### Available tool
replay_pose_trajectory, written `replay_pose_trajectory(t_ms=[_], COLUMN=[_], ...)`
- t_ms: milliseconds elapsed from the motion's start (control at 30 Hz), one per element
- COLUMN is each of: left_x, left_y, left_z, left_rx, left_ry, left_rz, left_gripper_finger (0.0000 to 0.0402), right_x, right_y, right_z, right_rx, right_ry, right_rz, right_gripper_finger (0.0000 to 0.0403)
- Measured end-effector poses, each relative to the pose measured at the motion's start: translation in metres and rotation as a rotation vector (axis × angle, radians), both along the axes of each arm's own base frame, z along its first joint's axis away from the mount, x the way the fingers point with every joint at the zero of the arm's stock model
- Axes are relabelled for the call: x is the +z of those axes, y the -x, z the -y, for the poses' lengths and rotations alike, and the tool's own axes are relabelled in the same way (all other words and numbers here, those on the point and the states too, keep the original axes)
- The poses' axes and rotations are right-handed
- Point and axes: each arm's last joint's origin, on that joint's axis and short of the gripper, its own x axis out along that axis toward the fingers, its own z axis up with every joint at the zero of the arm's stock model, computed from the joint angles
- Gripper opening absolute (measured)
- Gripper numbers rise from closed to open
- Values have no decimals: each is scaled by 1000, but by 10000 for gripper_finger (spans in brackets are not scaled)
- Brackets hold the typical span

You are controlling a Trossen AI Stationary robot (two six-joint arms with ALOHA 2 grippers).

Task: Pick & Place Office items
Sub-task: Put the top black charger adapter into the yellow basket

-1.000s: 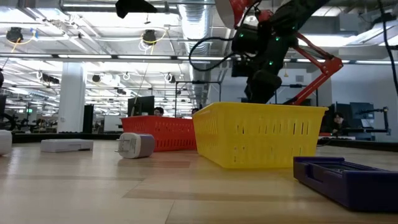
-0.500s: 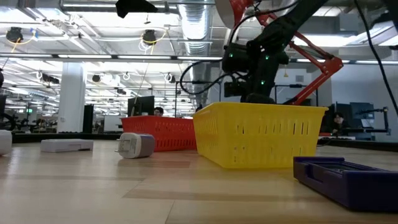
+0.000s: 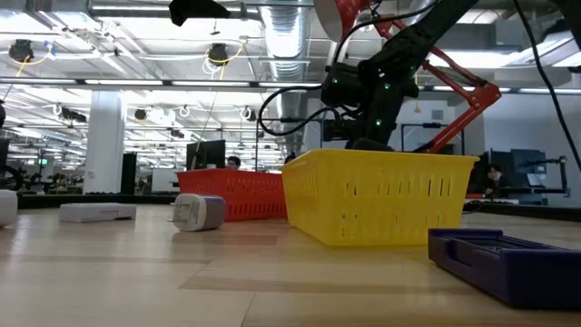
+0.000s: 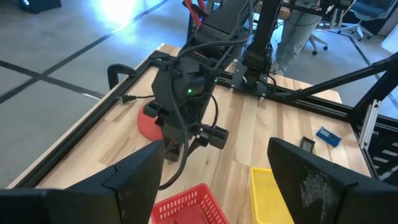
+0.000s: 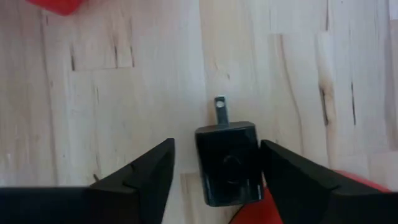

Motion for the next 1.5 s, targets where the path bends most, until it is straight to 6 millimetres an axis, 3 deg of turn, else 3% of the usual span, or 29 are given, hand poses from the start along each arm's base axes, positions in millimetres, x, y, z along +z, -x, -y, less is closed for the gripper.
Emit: replay_pose_trajectory(t_ms=[267, 567, 700, 867, 1000, 1200, 1367, 1500], left_x=[0, 0, 0, 0, 0, 1, 1, 1], left_y=[0, 0, 0, 0, 0, 0, 0, 0], left_z=[0, 0, 0, 0, 0, 0, 0, 0], left_rx=[0, -3, -2, 2, 2, 2, 1, 2], left_ry=[0, 1, 1, -1, -1, -1, -2, -2], left_rz=[0, 1, 2, 2, 2, 7, 9, 9], left_gripper_finger=[282, 282, 282, 282, 282, 282, 282, 282], right_x=[1, 7, 32, 79, 117, 156, 162, 151], right_y=[0, 6, 6, 4, 7, 19, 22, 12], right_z=[0, -4, -5, -8, -26, -67, -106, -132], right_rx=[71, 62, 69, 82, 99, 101, 98, 117], right_ry=[28, 3, -9, 23, 37, 0, -48, -65], right_rz=[-7, -51, -80, -2, 74, 190, 207, 187], right_gripper_finger=[130, 137, 125, 128, 130, 126, 127, 126])
